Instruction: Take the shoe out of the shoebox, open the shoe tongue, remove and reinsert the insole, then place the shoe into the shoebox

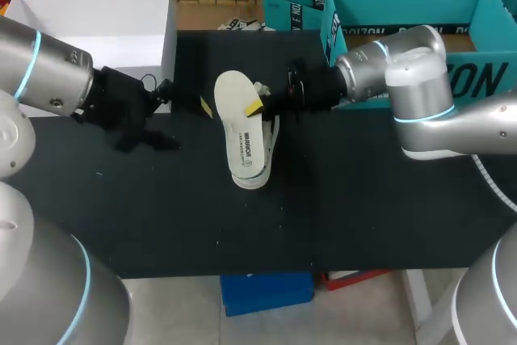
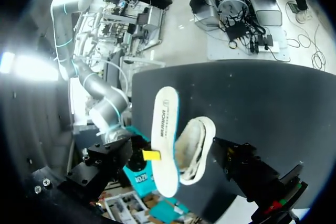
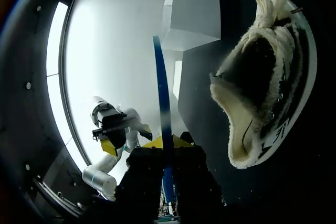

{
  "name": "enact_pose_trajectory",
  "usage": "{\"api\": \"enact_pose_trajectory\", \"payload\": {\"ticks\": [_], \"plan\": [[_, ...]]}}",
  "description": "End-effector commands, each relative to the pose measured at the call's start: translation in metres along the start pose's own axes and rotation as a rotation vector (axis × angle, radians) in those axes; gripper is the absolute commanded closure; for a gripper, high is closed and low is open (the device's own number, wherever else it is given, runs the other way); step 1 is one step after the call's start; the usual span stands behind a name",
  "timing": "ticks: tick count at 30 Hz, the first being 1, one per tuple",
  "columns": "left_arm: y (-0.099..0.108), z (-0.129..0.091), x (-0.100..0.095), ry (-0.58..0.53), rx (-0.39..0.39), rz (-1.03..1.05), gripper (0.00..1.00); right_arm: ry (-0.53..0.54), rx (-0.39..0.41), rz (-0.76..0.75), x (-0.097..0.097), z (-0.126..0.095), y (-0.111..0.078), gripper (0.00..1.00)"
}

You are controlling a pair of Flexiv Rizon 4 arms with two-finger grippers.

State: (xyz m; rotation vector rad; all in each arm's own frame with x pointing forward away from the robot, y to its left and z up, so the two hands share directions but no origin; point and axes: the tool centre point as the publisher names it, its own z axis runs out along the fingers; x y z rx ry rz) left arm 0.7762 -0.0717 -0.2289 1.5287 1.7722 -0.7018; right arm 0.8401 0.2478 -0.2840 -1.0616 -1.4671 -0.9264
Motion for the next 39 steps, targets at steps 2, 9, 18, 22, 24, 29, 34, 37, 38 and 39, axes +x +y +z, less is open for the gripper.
{"api": "enact_pose_trajectory", "payload": {"ticks": [2,9,18,22,24,29,34,37,38,39], "plan": [[0.002,-0.003,0.024,-0.141,-0.044,-0.056,0.0,-0.002,0.0,0.0,0.0,0.001,0.001,1.0],[0.013,-0.002,0.041,-0.331,-0.079,-0.16,0.0,-0.002,0.0,0.0,0.0,0.001,0.001,1.0],[0.033,0.01,0.043,-0.493,-0.107,-0.161,0.0,-0.002,0.0,0.0,0.0,0.001,0.001,1.0],[0.041,0.02,0.039,-0.543,-0.117,-0.146,0.0,-0.002,0.0,0.0,0.0,0.001,0.001,1.0],[0.042,0.027,0.035,-0.561,-0.119,-0.131,0.0,-0.002,0.0,0.0,0.0,0.001,0.001,1.0],[0.047,0.041,0.022,-0.589,-0.115,-0.106,0.0,-0.002,0.0,0.0,0.0,0.001,0.001,1.0],[0.054,0.054,0.015,-0.609,-0.13,-0.107,0.0,-0.002,0.0,0.0,0.0,0.001,0.001,1.0],[0.057,0.059,0.012,-0.611,-0.139,-0.105,0.0,-0.002,0.0,0.0,0.0,0.001,0.001,1.0],[0.057,0.061,0.011,-0.607,-0.146,-0.096,0.0,-0.002,0.0,0.0,0.0,0.001,0.001,1.0],[0.058,0.062,0.01,-0.605,-0.149,-0.092,0.0,-0.002,0.0,0.0,0.0,0.001,0.001,1.0]]}}
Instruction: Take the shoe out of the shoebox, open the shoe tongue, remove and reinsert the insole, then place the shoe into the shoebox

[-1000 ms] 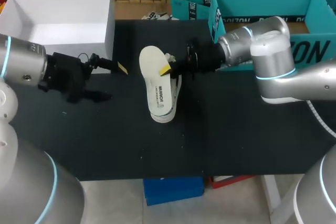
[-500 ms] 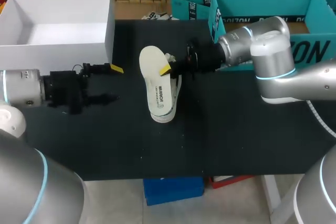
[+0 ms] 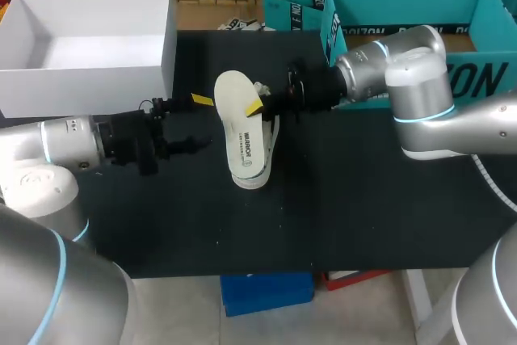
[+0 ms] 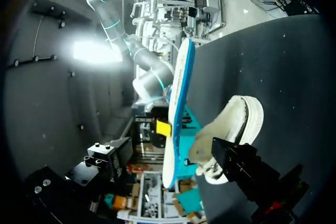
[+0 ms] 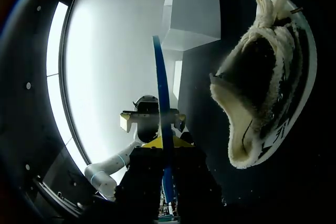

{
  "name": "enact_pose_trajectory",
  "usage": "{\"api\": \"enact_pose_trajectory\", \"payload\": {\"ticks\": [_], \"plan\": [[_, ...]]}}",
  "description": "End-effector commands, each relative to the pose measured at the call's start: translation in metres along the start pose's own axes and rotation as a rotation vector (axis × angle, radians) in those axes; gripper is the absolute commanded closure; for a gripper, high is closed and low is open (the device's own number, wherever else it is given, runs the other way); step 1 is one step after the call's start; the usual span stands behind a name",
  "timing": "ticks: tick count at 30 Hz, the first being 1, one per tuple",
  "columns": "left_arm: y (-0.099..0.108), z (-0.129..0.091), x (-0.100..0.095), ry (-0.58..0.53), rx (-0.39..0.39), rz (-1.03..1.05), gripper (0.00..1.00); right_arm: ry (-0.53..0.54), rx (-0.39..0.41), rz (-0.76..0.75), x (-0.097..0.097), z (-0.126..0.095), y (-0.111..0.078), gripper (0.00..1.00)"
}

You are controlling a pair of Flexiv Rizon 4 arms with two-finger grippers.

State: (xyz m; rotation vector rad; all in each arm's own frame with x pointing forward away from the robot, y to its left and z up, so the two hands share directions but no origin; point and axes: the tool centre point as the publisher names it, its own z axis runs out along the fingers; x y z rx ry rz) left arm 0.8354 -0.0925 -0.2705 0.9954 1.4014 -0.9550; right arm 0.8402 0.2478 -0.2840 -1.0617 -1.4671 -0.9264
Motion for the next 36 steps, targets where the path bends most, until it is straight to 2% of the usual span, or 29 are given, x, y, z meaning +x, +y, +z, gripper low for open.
{"api": "enact_pose_trajectory", "payload": {"ticks": [1,7,11,13,15,16,34,36], "plan": [[0.004,0.015,0.002,0.001,-0.011,0.016,0.0,-0.002,0.0,0.0,0.0,0.001,0.001,1.0],[0.012,0.026,0.002,-0.001,-0.016,0.028,0.02,-0.002,0.0,0.0,0.0,0.001,0.001,1.0],[0.016,0.031,0.001,-0.001,-0.016,0.04,0.28,-0.002,0.0,0.0,0.0,0.001,0.001,1.0],[0.018,0.033,0.001,0.0,-0.014,0.043,0.33,-0.002,0.0,0.0,0.0,0.001,0.001,1.0],[0.02,0.036,0.0,-0.001,-0.01,0.048,0.47,-0.002,0.0,0.0,0.0,0.001,0.001,1.0],[0.02,0.037,0.0,-0.002,-0.009,0.049,0.49,-0.002,0.0,0.0,0.0,0.001,0.001,1.0],[0.022,0.053,0.003,-0.003,0.028,0.058,0.58,-0.002,0.0,0.0,0.0,0.001,0.001,1.0],[0.022,0.054,0.003,-0.003,0.031,0.059,0.64,-0.002,0.0,0.0,0.0,0.001,0.001,1.0]]}}
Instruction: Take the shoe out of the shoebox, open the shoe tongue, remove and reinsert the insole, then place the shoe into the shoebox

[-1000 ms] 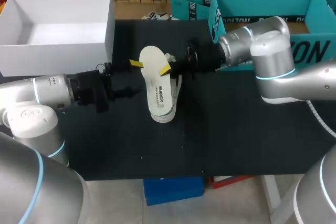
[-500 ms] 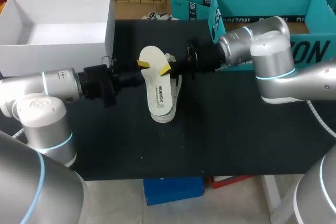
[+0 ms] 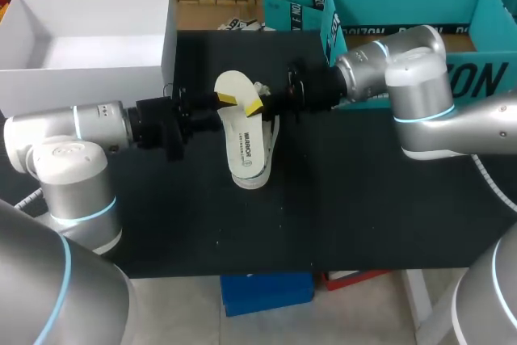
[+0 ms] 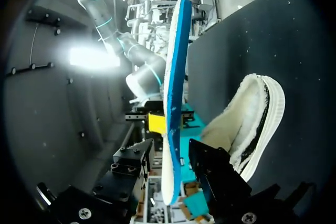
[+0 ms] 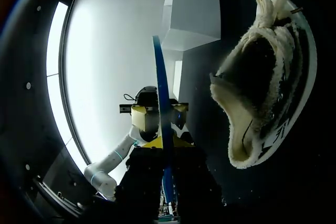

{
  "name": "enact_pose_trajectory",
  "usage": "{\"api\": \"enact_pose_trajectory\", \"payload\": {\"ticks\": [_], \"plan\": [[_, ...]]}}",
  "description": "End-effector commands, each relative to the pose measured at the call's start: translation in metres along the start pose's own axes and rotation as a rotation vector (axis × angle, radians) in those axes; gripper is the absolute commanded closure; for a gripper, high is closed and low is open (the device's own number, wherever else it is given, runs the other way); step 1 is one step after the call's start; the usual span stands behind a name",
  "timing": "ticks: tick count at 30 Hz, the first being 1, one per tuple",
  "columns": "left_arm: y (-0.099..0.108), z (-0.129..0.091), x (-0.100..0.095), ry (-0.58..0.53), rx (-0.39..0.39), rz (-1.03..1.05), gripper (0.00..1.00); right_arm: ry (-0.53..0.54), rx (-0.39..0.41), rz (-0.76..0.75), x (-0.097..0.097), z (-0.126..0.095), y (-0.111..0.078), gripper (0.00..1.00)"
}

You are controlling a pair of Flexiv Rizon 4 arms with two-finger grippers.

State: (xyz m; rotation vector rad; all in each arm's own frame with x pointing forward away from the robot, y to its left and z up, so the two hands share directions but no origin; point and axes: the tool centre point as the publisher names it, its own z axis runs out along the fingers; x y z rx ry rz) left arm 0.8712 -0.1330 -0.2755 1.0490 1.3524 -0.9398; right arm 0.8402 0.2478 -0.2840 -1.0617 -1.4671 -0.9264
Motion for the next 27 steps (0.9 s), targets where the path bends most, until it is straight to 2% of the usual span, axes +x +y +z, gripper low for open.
{"api": "enact_pose_trajectory", "payload": {"ticks": [1,2,3,13,14,15,18,21,27], "plan": [[0.001,0.005,0.001,0.001,0.002,0.004,0.73,-0.002,0.0,0.0,0.0,0.001,0.001,1.0],[0.001,0.005,0.002,0.001,0.003,0.004,0.83,-0.002,0.0,0.0,0.0,0.001,0.001,1.0],[0.001,0.005,0.002,0.002,0.003,0.005,0.99,-0.002,0.0,0.0,0.0,0.001,0.001,1.0],[0.003,0.0,0.006,0.007,-0.008,0.0,1.0,-0.002,0.0,0.0,0.0,0.001,0.001,1.0],[0.003,0.0,0.006,0.008,-0.009,0.0,1.0,-0.002,0.0,0.0,0.0,0.001,0.001,0.53],[0.003,-0.001,0.005,0.015,-0.009,0.002,1.0,-0.012,-0.014,0.002,0.0,-0.001,0.0,0.0],[0.001,-0.003,0.003,0.054,-0.007,-0.011,1.0,-0.051,-0.083,0.022,0.004,-0.012,-0.004,0.0],[-0.006,-0.004,0.0,0.141,0.033,-0.012,1.0,-0.115,-0.14,0.057,0.004,-0.028,-0.015,0.0],[-0.02,-0.025,0.001,0.298,0.083,-0.076,1.0,-0.183,-0.216,0.097,0.005,-0.051,-0.04,0.0]]}}
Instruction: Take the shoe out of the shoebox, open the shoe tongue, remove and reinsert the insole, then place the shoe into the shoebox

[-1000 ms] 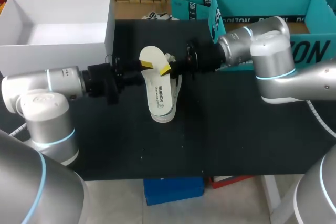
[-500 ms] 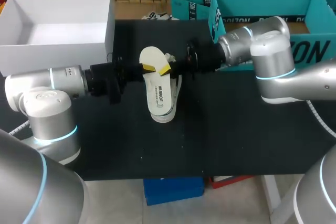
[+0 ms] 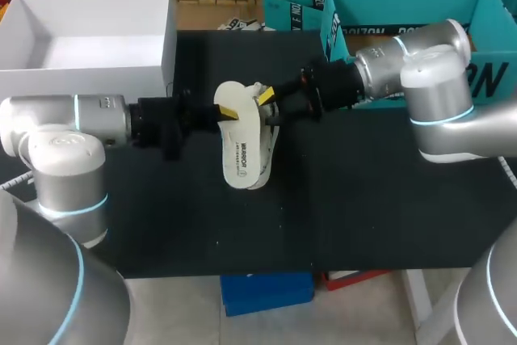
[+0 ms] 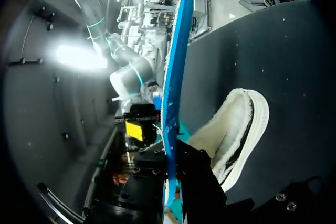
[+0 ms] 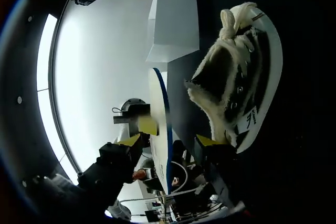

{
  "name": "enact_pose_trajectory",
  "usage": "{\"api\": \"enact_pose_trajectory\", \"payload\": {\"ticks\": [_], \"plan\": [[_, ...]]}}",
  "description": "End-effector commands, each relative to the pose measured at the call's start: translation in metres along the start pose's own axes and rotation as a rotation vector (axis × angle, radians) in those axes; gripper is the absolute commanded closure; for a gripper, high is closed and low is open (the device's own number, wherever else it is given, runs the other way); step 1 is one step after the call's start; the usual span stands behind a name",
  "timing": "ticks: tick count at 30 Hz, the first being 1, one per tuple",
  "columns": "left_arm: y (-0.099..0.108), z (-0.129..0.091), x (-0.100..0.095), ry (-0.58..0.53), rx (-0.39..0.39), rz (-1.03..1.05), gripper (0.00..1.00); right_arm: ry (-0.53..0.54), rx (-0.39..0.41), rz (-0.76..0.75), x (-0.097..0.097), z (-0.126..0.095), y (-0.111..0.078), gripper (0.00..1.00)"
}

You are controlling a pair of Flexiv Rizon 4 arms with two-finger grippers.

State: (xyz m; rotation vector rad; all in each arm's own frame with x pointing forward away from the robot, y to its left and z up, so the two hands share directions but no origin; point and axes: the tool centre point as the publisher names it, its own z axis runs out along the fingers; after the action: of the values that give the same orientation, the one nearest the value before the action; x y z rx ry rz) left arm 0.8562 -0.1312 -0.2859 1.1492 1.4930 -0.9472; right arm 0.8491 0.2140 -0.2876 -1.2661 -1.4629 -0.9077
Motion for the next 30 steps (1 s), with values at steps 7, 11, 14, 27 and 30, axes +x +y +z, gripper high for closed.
{"api": "enact_pose_trajectory", "payload": {"ticks": [7,11,14,27,30], "plan": [[-0.031,-0.052,0.008,0.339,0.072,-0.116,1.0,-0.136,-0.196,0.056,0.007,-0.045,-0.063,0.0],[-0.047,-0.067,0.023,0.416,0.101,-0.165,1.0,-0.168,-0.254,0.073,0.009,-0.056,-0.076,0.0],[-0.056,-0.077,0.03,0.45,0.107,-0.179,1.0,-0.195,-0.292,0.085,0.011,-0.065,-0.087,0.0],[-0.085,-0.1,0.043,0.475,0.153,-0.189,1.0,-0.278,-0.483,0.116,0.028,-0.099,-0.133,0.0],[-0.088,-0.103,0.045,0.476,0.164,-0.19,1.0,-0.298,-0.511,0.113,0.034,-0.104,-0.142,0.0]]}}
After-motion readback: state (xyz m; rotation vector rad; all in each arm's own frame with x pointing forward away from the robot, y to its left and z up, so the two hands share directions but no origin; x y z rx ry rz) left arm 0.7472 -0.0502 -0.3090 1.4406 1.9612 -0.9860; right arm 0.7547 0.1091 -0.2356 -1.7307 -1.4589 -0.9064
